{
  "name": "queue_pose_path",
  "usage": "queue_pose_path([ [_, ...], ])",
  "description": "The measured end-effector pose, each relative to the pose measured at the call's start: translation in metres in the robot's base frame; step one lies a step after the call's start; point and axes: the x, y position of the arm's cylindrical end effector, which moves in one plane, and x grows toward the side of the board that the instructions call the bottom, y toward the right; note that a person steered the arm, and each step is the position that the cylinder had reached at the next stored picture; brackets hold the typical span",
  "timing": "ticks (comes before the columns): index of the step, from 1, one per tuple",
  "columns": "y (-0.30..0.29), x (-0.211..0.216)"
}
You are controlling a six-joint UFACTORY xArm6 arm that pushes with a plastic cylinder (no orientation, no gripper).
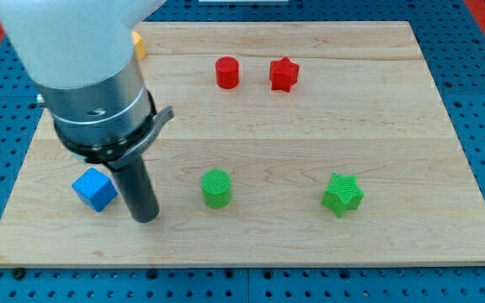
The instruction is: Push the blue cube up a bit
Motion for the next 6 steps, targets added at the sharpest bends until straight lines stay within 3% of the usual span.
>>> queue_pose_path([
  [2,-0.065,-0.011],
  [3,-0.073,-0.030],
  [6,-0.099,-0.030],
])
